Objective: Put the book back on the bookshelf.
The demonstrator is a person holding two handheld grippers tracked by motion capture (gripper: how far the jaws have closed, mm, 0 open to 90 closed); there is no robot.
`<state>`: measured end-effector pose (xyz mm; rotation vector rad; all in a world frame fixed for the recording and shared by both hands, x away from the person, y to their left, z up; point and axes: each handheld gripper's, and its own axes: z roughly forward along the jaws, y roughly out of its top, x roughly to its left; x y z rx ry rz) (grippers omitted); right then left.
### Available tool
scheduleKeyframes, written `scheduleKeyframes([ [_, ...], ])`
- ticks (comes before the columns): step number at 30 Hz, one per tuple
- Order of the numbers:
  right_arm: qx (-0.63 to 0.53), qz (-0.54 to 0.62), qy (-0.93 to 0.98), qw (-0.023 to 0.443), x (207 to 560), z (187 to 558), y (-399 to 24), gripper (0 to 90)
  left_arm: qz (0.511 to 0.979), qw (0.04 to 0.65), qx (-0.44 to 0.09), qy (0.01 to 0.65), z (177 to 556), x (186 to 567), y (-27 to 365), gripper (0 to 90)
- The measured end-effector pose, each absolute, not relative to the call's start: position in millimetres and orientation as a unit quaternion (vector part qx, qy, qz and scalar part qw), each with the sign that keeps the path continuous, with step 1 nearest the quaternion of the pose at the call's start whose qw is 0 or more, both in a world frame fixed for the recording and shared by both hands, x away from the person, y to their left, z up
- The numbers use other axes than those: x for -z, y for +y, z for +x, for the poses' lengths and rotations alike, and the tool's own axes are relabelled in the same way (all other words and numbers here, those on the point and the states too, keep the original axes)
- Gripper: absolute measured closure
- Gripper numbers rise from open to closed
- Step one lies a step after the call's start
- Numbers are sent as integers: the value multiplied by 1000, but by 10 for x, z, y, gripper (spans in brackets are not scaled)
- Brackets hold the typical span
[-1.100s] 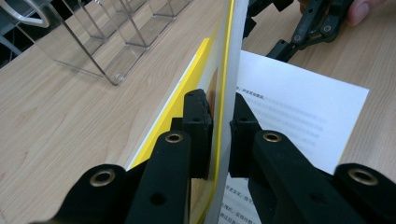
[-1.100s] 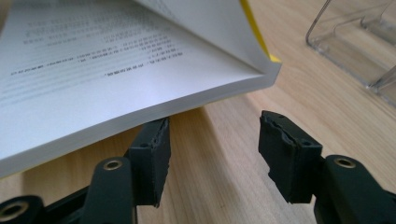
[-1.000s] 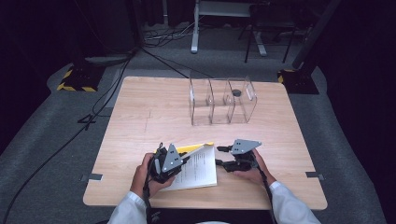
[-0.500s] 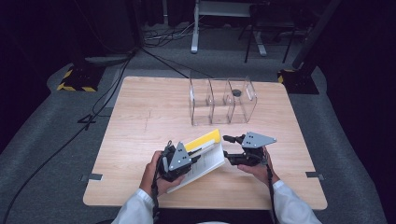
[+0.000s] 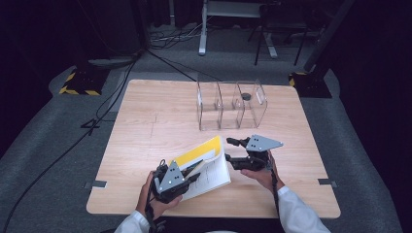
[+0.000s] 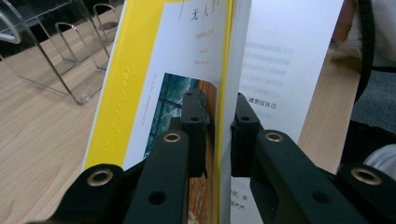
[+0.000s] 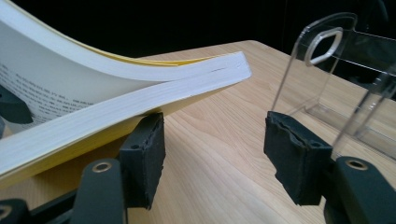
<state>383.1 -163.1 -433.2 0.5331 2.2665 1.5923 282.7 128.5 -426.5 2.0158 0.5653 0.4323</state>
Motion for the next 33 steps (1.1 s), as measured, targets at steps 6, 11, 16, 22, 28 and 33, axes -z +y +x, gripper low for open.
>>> scheduleKeyframes([
  [6,-548,174,800,170,4296,3795,-1524,418,828,471,-188,239,2750,4283,1340,758],
  [11,-553,151,802,169,4183,3729,-1420,418,815,484,-186,259,2728,4310,1440,716],
  [16,-551,140,805,172,4115,3693,-1344,418,796,520,-174,258,2777,4374,1523,781],
  [22,-556,155,801,157,4186,3791,-1423,420,783,553,-144,245,2967,4426,1456,789],
  [28,-558,170,800,142,4247,3929,-1554,423,776,576,-125,223,3190,4397,1287,778],
  [33,-579,189,778,153,4168,3985,-1778,424,769,598,-115,197,3318,4325,1074,777],
])
